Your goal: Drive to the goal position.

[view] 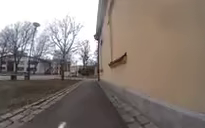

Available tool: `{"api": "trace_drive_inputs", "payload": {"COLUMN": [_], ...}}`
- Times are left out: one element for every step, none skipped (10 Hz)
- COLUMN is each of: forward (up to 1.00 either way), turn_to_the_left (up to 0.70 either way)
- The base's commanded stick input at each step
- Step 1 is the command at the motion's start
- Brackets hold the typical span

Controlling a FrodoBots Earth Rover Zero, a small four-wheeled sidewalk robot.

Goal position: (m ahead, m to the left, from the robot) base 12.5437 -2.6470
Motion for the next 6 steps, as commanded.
{"api": "trace_drive_inputs", "payload": {"forward": [1.0,1.0,1.0,1.0,1.0,1.0], "turn_to_the_left": [0.28,0.0,0.0,0.0,0.0,0.0]}}
